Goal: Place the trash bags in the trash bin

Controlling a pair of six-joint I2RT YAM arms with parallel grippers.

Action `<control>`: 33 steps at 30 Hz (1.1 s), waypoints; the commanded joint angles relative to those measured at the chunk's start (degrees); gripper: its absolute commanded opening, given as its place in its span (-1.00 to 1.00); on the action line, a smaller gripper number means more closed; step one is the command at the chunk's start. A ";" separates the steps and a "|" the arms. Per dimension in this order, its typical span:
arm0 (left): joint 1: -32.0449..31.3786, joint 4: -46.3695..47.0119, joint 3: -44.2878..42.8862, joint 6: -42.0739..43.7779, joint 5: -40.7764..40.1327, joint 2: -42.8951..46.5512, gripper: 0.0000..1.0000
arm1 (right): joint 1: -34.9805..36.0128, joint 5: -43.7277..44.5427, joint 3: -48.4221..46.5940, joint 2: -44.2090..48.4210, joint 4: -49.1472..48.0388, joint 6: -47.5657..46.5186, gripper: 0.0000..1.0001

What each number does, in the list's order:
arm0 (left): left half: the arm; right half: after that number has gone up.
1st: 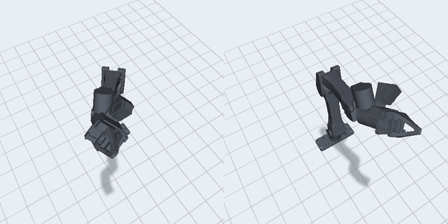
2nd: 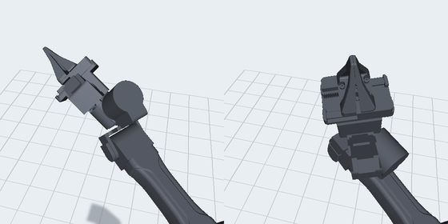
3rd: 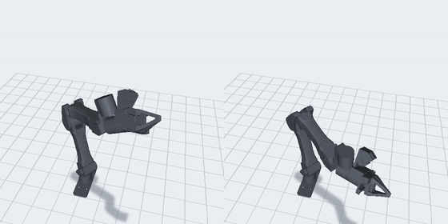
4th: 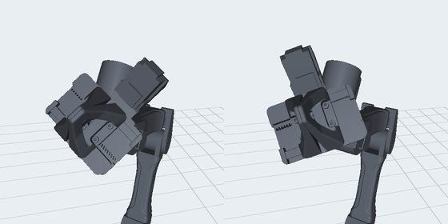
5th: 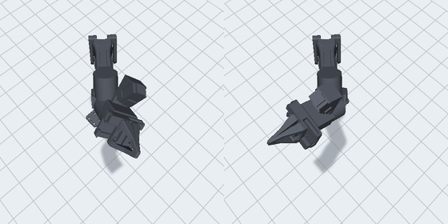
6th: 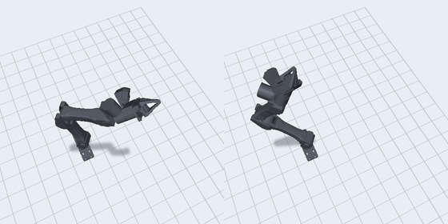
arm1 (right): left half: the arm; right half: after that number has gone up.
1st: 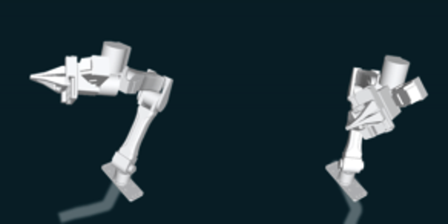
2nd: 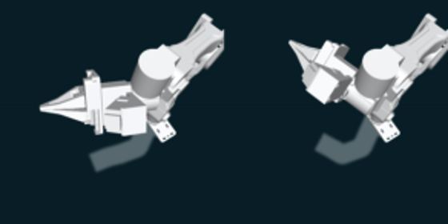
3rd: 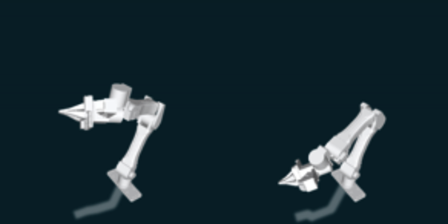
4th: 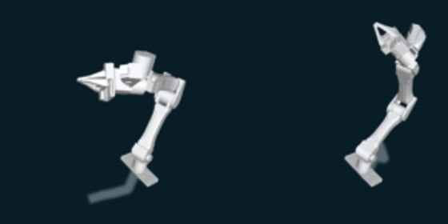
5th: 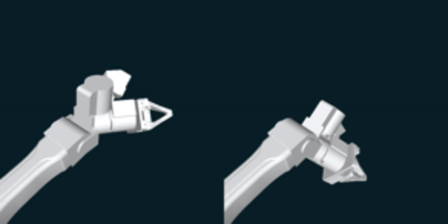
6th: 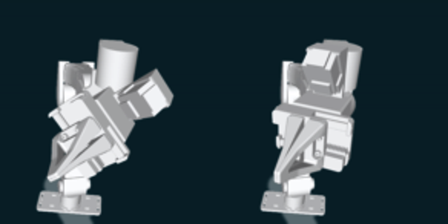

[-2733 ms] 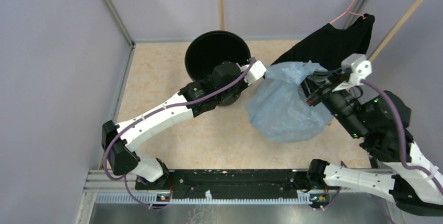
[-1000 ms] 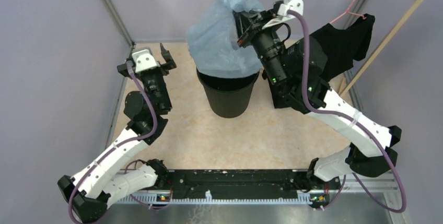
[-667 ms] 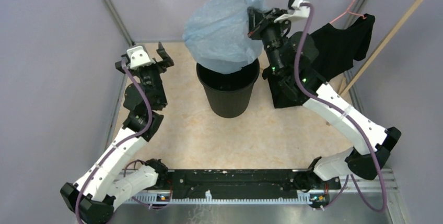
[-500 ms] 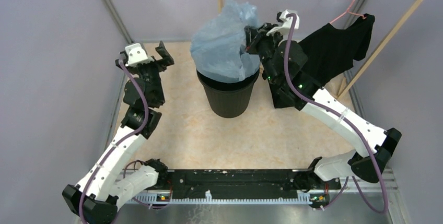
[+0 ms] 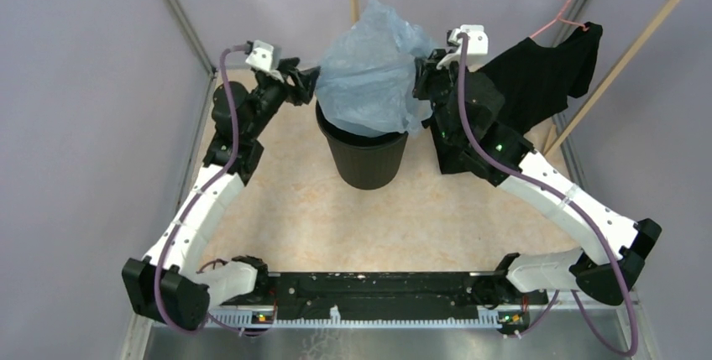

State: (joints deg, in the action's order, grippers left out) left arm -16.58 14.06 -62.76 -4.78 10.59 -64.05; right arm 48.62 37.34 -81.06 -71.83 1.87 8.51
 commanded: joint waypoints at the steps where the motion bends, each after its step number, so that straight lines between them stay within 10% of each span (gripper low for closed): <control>1: 0.08 0.46 -2.67 -1.39 17.34 -3.22 0.15 | 0.07 -1.82 -1.99 0.42 0.32 -1.41 -1.00; 10: -3.76 -10.05 -9.55 4.16 22.24 -14.12 -0.43 | 0.11 -10.97 -3.89 -1.06 1.60 -0.93 -1.00; 22: -12.09 -24.79 -19.03 9.46 8.13 -25.76 -0.39 | 0.05 -22.48 0.48 -1.75 3.43 -0.84 -1.00; 33: -12.14 -14.67 -10.40 8.71 -6.60 -9.98 -0.11 | -0.01 -24.80 3.84 -0.99 7.00 1.01 -1.00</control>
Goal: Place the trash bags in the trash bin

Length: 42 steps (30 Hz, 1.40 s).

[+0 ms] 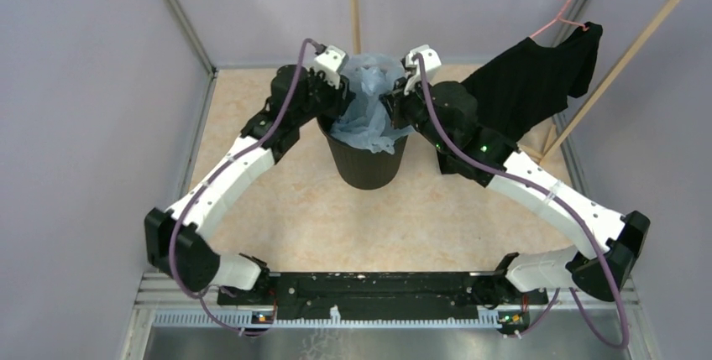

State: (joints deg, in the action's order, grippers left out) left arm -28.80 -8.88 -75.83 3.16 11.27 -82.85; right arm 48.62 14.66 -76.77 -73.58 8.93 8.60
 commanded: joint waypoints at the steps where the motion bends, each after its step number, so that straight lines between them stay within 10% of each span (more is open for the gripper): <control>1: 0.07 9.22 3.60 1.40 -9.25 10.17 -0.03 | 0.07 -2.62 -0.69 0.42 0.32 1.04 -1.00; 11: 0.88 19.64 12.27 -0.62 -34.63 20.20 0.44 | 0.07 -6.68 -6.90 -6.77 7.19 5.84 -1.00; 23: 1.35 19.63 12.55 -3.04 -33.34 20.52 0.53 | 0.07 -10.68 -14.36 -19.16 12.84 11.44 -1.00; 36: -4.54 15.78 9.70 1.50 -32.63 16.44 0.53 | -2.79 -12.21 -7.33 -11.72 3.69 15.76 -1.00; 42: -4.69 -3.06 8.34 -16.38 -25.74 21.27 0.81 | -5.11 -14.44 -1.80 -7.29 -4.79 18.58 -0.98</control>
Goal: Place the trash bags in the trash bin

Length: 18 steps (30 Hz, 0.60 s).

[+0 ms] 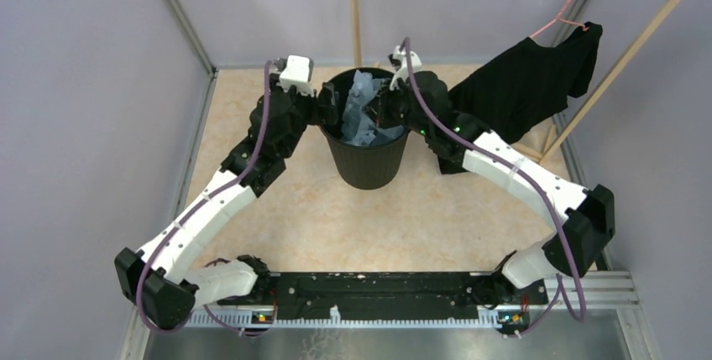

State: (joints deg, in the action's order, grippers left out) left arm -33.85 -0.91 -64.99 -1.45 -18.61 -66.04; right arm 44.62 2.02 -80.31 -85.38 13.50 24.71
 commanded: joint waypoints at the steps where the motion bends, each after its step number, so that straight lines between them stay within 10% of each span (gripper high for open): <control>1: 0.39 -13.19 -2.82 -13.41 6.84 5.43 0.84 | -1.54 -3.53 2.15 4.98 -10.21 2.87 -0.94; 18: 0.36 -21.18 -10.18 -22.79 37.95 -3.91 0.86 | -10.18 -25.44 9.02 7.33 -24.11 19.00 -0.71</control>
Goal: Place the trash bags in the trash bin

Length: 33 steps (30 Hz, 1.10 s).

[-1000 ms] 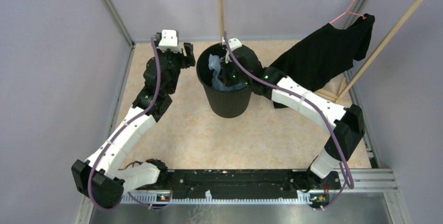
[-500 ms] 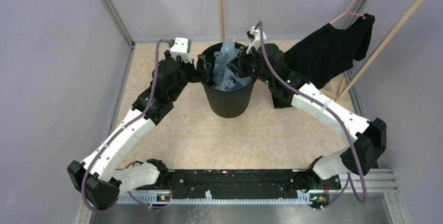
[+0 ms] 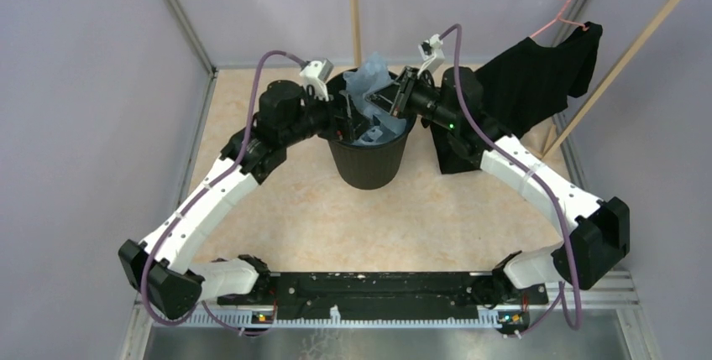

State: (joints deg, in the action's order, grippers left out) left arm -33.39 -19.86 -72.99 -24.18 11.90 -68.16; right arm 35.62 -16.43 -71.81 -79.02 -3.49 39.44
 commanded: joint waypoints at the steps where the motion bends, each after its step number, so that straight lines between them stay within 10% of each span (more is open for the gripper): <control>1: -0.14 -1.98 -2.11 0.26 8.15 -2.02 0.79 | -1.16 -7.46 0.55 1.14 -7.27 4.32 -0.68; 13: -0.15 -1.67 -1.90 1.21 -3.13 -2.95 -0.57 | -1.17 -10.85 0.07 -2.64 -8.41 4.56 -0.51; 17: -0.10 -0.50 1.02 1.95 -8.61 0.01 -0.95 | -1.16 -10.14 -1.93 -2.47 -4.83 -1.01 -0.11; 24: -0.03 5.30 10.51 0.78 -11.40 8.96 -1.00 | -1.16 -1.80 -6.07 -0.48 2.95 -10.93 0.71; 33: -0.09 5.43 12.21 -2.39 -15.77 9.77 -1.00 | 2.17 -0.71 -11.33 -3.37 10.05 -22.48 0.80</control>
State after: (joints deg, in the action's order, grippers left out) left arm -33.41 -16.82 -61.52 -24.10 -0.30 -58.92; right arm 35.07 -19.68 -77.52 -81.82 1.76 25.69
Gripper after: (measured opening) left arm 0.006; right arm 0.926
